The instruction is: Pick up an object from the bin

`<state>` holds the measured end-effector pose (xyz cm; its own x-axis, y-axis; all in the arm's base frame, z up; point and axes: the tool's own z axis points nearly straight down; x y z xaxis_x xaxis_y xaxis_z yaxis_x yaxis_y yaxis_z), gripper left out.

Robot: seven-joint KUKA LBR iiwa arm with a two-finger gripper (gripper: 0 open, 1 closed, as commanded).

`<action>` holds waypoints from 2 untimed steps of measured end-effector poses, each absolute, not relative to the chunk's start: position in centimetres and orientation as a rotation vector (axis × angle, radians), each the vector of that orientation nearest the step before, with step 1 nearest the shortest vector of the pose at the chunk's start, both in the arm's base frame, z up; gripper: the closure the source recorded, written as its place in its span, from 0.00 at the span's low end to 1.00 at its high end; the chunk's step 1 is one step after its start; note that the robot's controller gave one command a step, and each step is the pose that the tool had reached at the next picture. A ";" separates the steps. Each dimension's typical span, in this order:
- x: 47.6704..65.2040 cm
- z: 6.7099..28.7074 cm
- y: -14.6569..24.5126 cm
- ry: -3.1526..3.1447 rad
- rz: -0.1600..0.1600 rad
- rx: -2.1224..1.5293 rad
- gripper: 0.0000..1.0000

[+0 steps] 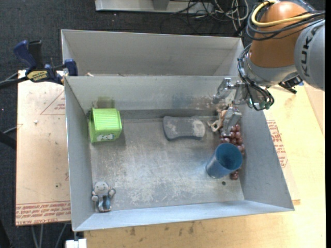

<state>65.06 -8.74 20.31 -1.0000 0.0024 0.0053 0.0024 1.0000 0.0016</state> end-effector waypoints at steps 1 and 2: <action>65.2 20.8 -8.7 -3.144 -0.001 -0.001 0.00; 65.3 14.7 -9.4 -3.149 -0.001 -0.044 0.00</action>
Offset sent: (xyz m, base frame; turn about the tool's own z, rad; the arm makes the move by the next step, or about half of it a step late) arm -0.0002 -0.0158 -0.1331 0.0600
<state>65.31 -9.40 14.66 -0.9996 0.0279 -0.0082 0.0279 0.9996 0.0004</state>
